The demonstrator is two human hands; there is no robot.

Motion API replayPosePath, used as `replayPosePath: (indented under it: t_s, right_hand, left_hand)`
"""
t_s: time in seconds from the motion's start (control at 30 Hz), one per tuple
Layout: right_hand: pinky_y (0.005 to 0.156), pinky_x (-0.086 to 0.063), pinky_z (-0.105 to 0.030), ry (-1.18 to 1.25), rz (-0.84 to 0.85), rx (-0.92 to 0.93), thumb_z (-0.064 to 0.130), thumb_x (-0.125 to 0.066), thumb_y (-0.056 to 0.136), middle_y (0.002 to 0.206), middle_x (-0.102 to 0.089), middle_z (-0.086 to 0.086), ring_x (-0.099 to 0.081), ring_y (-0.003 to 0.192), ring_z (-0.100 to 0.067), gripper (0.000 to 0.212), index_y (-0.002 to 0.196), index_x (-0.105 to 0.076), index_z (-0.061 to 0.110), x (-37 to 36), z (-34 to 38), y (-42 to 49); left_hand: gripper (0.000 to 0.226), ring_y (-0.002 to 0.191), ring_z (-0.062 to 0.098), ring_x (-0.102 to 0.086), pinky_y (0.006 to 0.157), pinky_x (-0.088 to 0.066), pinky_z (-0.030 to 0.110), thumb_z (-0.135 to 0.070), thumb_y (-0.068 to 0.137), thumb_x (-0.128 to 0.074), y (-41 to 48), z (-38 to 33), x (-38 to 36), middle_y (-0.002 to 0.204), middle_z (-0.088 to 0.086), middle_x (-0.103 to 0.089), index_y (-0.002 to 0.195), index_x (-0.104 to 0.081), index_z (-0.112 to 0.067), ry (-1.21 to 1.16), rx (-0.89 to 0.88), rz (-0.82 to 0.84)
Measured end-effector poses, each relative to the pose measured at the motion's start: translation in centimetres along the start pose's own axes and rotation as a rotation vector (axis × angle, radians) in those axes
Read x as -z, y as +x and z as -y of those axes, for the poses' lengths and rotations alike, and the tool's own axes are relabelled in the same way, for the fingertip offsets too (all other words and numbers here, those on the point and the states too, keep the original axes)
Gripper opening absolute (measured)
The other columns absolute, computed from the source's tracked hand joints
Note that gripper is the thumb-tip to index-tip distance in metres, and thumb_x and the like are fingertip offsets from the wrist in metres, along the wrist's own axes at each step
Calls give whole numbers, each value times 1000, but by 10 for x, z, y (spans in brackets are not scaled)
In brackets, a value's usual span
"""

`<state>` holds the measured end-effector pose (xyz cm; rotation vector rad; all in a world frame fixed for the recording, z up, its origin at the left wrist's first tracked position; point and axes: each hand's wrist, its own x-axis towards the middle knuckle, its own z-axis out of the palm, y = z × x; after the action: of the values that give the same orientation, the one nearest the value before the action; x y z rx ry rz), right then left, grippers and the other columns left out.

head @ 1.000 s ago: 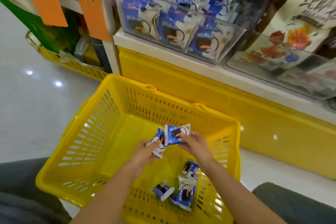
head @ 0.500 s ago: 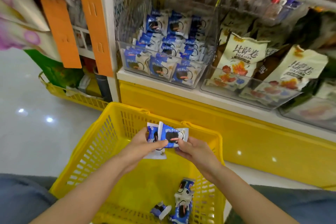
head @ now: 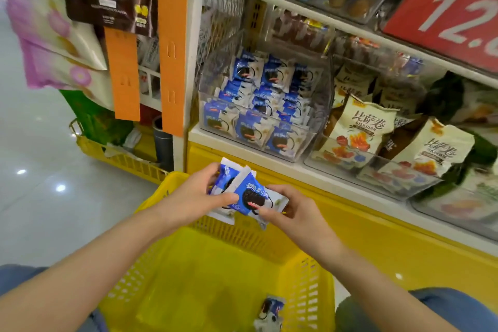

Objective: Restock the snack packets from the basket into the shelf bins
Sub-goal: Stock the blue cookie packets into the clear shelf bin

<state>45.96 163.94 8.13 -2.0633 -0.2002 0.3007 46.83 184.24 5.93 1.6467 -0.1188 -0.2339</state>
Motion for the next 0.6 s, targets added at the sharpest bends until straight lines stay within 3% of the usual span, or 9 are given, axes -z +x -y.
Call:
replayPosePath:
  t_s: [0.07, 0.2, 0.23, 0.33, 0.47, 0.53, 0.6]
  right_hand:
    - [59, -44, -9, -82, -35, 27, 31, -70, 80, 95, -68, 11, -62, 75, 1, 30, 109, -61, 27, 2, 9, 7]
    - [63, -49, -25, -154, -41, 73, 36, -69, 80, 86, -68, 14, -63, 71, -8, 12, 90, -62, 36, 15, 30, 26]
    - [61, -49, -23, -177, -59, 93, 37, -68, 80, 86, -67, 16, -62, 69, -5, 11, 89, -61, 37, 20, 38, 33]
    - [46, -37, -6, -207, -144, 167, 37, -66, 82, 87, -66, 13, -56, 55, 6, 20, 101, -60, 35, 37, 62, 60]
    - [57, -51, -16, -221, -370, 210, 43, -65, 83, 103, -64, 5, -65, 68, -5, 36, 113, -55, 25, 61, 88, 113]
    - [51, -40, -7, -383, -516, 245, 42, -64, 84, 94, -61, 6, -58, 66, 4, 41, 116, -53, 20, 75, 96, 147]
    - [52, -35, -14, -588, -576, 233, 36, -63, 87, 86, -61, -2, -54, 61, 0, 44, 120, -51, 10, 91, 102, 179]
  left_hand:
    - [37, 99, 5, -65, 82, -53, 24, -9, 80, -69, 5, -3, 0, 108, -8, -68, 107, -53, -29, -25, -37, -36]
    - [32, 90, -2, -66, 72, -52, 14, -11, 81, -69, 16, -15, 4, 100, -14, -68, 103, -54, -30, -88, -137, -173]
    - [31, 90, -3, -65, 71, -52, 13, -14, 82, -67, 20, -20, 7, 100, -14, -68, 104, -53, -30, -101, -165, -204]
    - [23, 92, -4, -63, 72, -48, 9, -17, 87, -61, 32, -38, 21, 102, -15, -65, 104, -52, -30, -131, -254, -292]
    - [19, 80, -12, -59, 66, -45, 4, -15, 89, -58, 44, -55, 37, 97, -15, -62, 95, -51, -32, -169, -335, -374]
    - [18, 81, -9, -60, 68, -46, 5, -18, 89, -58, 49, -58, 40, 95, -15, -63, 95, -51, -34, -178, -345, -379]
    - [19, 82, -10, -59, 70, -46, 4, -20, 89, -58, 54, -58, 40, 96, -16, -63, 97, -51, -35, -197, -341, -365]
